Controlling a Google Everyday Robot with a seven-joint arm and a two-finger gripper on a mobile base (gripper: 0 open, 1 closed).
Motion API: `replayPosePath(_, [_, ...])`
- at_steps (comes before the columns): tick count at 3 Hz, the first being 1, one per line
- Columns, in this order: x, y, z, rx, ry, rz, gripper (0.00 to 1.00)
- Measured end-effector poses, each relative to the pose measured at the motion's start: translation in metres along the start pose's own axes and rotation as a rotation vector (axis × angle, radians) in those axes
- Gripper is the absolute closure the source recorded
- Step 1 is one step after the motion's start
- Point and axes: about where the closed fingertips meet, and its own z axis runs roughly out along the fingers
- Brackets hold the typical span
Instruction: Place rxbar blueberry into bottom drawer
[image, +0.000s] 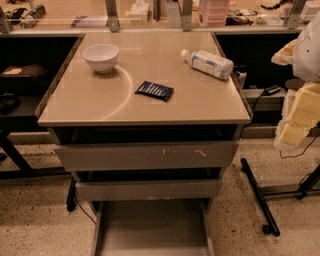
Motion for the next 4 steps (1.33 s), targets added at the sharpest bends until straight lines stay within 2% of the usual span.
replayPosePath(1, [0.0, 0.0, 0.0, 0.0, 0.0, 0.0, 0.0])
replayPosePath(2, [-0.01, -0.002, -0.004, 0.016, -0.026, -0.026, 0.0])
replayPosePath(4, [-0.055, -0.039, 0.013, 0.032, -0.224, 0.017, 0.0])
